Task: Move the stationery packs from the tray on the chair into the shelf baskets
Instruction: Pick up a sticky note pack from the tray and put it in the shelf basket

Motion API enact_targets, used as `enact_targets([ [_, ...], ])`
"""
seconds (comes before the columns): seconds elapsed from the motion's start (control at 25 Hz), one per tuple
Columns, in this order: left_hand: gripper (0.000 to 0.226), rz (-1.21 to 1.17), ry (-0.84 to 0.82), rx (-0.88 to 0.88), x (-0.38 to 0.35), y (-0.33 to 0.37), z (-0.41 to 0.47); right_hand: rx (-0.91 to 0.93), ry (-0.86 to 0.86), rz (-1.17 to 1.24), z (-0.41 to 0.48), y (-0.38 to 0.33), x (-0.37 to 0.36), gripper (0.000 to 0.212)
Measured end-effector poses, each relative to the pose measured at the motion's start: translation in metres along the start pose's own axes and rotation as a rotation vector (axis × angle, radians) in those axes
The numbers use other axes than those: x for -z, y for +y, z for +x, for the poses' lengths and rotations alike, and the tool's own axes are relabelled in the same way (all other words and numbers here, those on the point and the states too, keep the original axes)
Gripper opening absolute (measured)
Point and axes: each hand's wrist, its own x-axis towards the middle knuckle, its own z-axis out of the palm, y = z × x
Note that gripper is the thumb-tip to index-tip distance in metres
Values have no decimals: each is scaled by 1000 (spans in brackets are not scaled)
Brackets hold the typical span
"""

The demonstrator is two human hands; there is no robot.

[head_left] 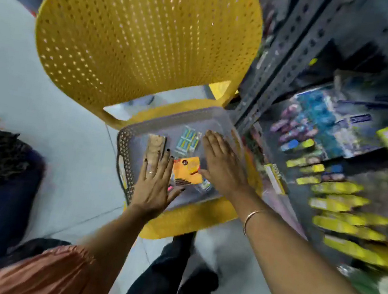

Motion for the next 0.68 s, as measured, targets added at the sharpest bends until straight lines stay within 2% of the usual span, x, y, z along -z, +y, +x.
enact_targets([
  [0.12, 89, 46, -70, 32, -31, -6, -14, 54, -216, 97, 7, -6, -36, 85],
  [0.24, 92, 48, -111, 35, -53, -13, -23, 35, -298, 78, 11, -13, -65, 93],
  [0.36, 88, 12, -129, 28, -60, -14, -24, 52, -293, 6, 13, -14, -81, 91],
  [0.48, 83, -10, -122, 35, -65, -13, -24, 67, -207, -58, 17, -11, -89, 84],
  [0.68, 86, -4, -110, 51, -64, -13, -22, 32, -186, -21, 22, -9, -94, 86],
])
